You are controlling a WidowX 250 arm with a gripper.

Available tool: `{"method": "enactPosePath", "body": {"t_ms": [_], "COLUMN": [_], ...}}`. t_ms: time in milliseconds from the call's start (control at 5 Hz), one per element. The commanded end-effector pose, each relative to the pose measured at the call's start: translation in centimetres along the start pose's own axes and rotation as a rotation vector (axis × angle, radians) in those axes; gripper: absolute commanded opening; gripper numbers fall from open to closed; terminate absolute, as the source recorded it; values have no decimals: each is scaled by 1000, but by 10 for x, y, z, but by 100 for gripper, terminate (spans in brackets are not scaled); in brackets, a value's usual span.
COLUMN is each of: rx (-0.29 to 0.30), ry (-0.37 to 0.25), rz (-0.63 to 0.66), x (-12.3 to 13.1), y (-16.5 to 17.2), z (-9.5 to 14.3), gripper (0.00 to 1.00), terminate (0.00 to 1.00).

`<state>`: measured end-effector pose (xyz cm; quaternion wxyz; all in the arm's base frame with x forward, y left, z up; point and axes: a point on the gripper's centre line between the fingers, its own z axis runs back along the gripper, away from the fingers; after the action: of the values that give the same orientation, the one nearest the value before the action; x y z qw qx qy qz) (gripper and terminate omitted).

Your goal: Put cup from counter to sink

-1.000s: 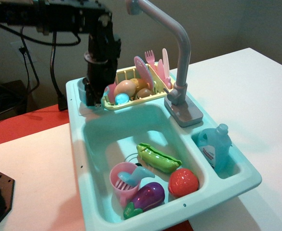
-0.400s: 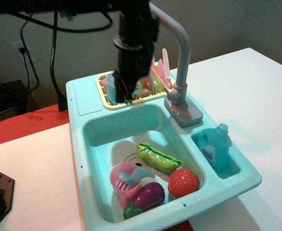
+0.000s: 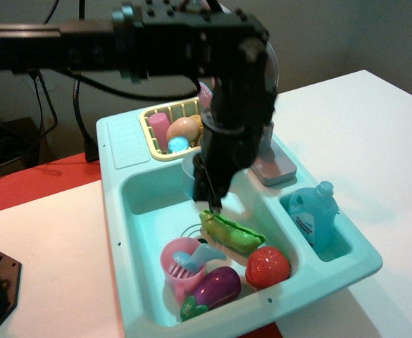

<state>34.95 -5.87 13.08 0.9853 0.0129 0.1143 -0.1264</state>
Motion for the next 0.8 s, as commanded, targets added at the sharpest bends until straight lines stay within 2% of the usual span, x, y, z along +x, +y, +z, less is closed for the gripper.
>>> {"method": "enactPosePath", "body": {"t_ms": [0,400,600], "rx": [16,35,40], "ry": [-20,13,25], "rz": [31,79,84], "x": [7,6,4], "y": [1,13,15], "z": [-13,-49,-59], "gripper": [0,0,0], "terminate": [0,0,0]}}
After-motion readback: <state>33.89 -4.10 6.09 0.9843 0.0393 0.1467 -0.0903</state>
